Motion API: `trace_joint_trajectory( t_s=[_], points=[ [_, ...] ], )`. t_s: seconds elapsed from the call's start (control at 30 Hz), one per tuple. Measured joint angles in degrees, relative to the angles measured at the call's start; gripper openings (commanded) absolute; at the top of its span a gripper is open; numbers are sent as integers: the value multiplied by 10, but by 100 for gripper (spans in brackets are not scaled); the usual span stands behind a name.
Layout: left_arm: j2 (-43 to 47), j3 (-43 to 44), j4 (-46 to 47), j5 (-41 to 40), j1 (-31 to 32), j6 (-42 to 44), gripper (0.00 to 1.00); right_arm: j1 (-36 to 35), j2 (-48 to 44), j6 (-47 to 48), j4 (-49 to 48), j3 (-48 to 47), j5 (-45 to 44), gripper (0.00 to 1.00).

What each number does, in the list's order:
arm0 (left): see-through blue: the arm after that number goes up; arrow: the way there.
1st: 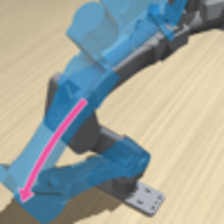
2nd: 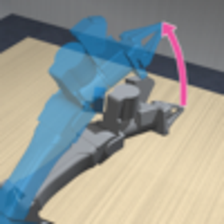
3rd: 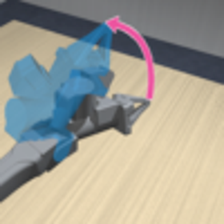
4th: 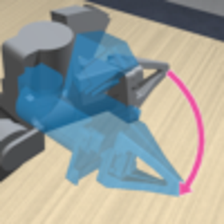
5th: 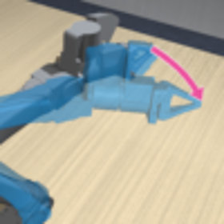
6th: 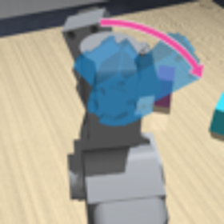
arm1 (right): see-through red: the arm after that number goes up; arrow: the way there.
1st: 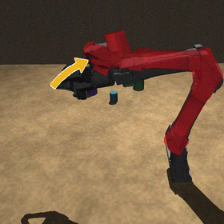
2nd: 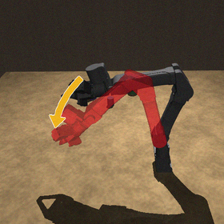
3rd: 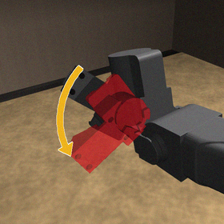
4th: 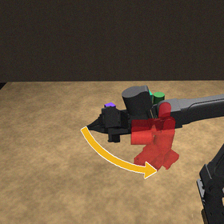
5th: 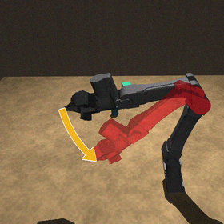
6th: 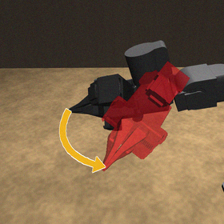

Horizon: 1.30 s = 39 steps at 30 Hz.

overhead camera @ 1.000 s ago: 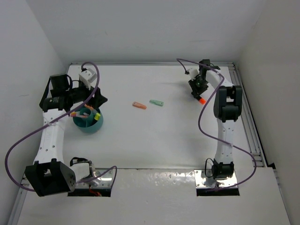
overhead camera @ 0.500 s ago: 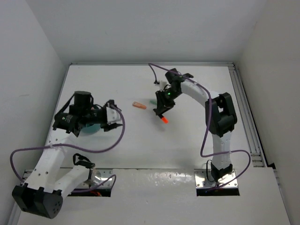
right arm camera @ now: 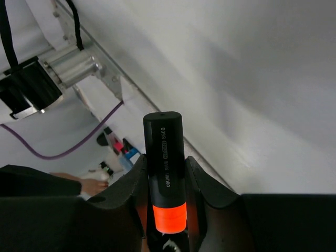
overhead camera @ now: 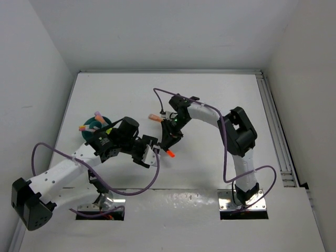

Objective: Sort the stationery into containers
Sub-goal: Pass the stationery from the right arm to the left

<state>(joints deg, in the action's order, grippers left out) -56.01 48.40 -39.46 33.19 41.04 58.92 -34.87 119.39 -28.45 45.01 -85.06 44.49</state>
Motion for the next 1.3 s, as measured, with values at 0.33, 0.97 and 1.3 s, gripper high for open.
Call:
trace_joint_trajectory(
  t_s=[0.33, 0.97, 1.3],
  points=[
    [-57, 9, 45, -36, 66, -11, 67, -33, -26, -38, -20, 10, 43, 0],
    [-90, 10, 88, -66, 100, -7, 18, -57, -48, -64, -43, -3, 80, 0],
    [-72, 16, 110, -90, 68, -122, 0, -18, -89, -36, -33, -4, 57, 71]
  ],
)
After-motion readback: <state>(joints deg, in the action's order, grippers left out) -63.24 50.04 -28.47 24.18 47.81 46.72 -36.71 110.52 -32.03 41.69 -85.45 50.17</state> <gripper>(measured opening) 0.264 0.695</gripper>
